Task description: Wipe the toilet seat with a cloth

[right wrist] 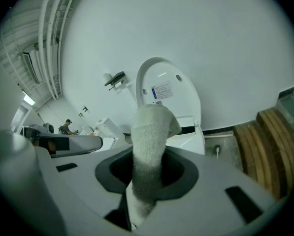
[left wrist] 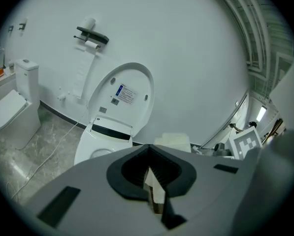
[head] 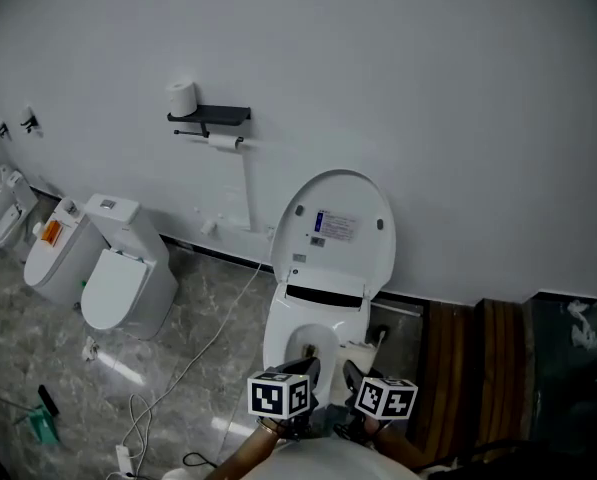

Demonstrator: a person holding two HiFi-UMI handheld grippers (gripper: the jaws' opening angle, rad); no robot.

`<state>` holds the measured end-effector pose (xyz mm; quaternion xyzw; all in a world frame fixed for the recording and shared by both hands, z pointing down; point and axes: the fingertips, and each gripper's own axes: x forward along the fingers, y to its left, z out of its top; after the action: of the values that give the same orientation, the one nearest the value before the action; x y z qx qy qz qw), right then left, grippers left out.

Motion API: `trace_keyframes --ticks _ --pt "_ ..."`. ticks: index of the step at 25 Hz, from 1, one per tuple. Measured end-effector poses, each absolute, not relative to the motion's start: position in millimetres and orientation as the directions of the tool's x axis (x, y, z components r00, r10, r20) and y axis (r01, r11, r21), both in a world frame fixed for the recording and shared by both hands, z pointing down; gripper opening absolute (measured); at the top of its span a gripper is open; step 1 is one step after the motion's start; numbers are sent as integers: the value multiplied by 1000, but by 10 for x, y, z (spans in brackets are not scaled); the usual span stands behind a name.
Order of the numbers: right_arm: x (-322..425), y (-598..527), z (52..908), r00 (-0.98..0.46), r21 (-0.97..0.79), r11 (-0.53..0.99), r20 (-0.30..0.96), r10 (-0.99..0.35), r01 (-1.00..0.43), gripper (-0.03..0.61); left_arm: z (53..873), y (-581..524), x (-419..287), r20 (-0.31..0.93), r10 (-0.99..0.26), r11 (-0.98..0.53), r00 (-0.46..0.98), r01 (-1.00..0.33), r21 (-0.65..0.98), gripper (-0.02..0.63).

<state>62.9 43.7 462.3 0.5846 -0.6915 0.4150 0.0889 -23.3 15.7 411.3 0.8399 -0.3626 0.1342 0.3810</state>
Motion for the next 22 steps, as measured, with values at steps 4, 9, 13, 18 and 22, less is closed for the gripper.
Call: trace_keyframes --ticks 4,9,13,18,22 --pt "533 403 4513 -335 -478 22 579 -743 -878 89 4115 168 -275 505 -506 -440 699 -713 545 12" --pt "484 385 4515 -358 -489 46 570 -739 -871 89 4117 142 -303 505 -518 -437 691 -721 538 12" --pt "534 381 4498 -343 -473 42 572 -745 -880 89 4129 125 -296 504 -523 -437 687 -724 534 12" --pt "600 405 4513 -340 -479 33 571 -747 -877 89 4101 127 -227 498 -521 -448 693 -719 532 12" --pt "644 427 4505 -342 -485 31 568 -748 -874 89 4091 145 -159 500 -515 -454 696 -716 530 12"
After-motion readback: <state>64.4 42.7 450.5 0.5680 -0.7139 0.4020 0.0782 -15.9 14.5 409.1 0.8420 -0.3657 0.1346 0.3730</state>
